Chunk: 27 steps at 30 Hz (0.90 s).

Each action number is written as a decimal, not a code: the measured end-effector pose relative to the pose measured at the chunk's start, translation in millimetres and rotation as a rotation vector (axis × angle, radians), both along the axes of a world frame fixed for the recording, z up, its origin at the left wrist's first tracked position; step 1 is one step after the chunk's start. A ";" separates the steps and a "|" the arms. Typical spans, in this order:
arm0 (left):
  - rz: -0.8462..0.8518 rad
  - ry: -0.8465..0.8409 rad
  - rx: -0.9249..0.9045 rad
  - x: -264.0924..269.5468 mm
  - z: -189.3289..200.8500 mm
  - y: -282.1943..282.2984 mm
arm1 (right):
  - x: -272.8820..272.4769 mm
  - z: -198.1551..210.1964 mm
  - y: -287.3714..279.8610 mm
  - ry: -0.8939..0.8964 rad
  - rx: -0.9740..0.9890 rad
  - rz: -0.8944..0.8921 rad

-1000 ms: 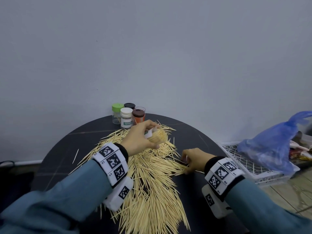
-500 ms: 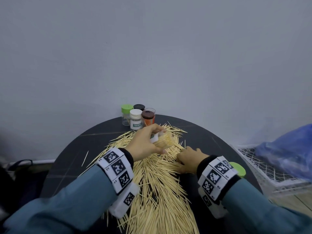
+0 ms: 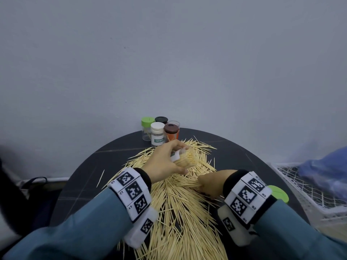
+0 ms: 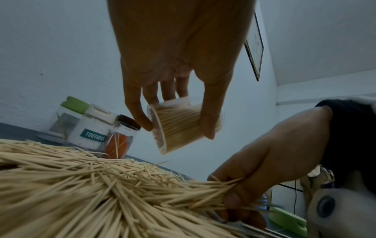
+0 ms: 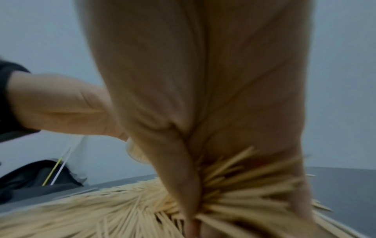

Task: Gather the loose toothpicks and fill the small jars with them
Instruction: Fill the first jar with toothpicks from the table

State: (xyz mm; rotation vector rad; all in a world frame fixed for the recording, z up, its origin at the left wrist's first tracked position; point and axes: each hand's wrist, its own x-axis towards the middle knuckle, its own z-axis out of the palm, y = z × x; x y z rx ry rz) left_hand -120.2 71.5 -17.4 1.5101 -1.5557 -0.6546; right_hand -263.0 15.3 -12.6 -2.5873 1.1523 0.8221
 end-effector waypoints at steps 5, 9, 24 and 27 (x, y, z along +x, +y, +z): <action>0.006 0.002 0.006 0.8 -0.7 -0.6 | -8.3 2.1 -7.1 -0.083 0.161 -0.150; 0.011 0.025 0.003 1.5 0.2 0.2 | -13.1 8.8 -10.4 -0.093 0.167 -0.180; 0.042 0.034 0.003 8.5 -2.6 -3.5 | -32.6 18.4 -30.6 -0.464 0.446 -0.367; 0.052 0.022 0.020 9.5 -4.9 -5.1 | -32.5 14.3 -33.3 -0.574 0.501 -0.404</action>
